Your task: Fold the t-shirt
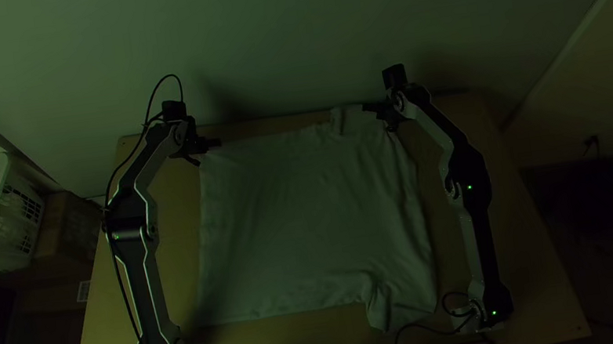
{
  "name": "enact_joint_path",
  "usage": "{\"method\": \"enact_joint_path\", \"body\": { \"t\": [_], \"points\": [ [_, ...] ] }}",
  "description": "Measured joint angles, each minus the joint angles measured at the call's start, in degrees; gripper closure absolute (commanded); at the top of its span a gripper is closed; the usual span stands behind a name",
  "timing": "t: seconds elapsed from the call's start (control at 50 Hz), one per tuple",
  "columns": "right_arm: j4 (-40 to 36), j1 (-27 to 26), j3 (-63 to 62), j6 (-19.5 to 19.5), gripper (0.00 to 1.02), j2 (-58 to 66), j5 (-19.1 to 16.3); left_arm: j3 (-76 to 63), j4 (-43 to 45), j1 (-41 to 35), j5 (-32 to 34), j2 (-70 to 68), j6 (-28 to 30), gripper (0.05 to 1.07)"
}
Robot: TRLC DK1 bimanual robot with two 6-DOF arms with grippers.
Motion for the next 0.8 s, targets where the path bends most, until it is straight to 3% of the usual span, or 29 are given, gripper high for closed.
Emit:
{"method": "enact_joint_path", "body": {
  "t": [0.32, 0.48, 0.8],
  "points": [
    [-0.1, -0.3, 0.0, 0.0, 1.00, 0.0, 0.1, 0.0, 0.0, 0.2, 0.2, -1.7, -0.5, 1.04],
    [-0.7, -0.5, 0.0, -0.2, 1.00, 0.0, 2.6, 0.0, 0.0, 0.6, 0.4, -2.2, -0.6, 1.04],
    [-1.7, -0.9, 0.0, -0.2, 1.00, 0.0, 3.0, 0.0, 0.1, 1.7, 1.1, -2.2, -0.7, 1.04]
  ]
}}
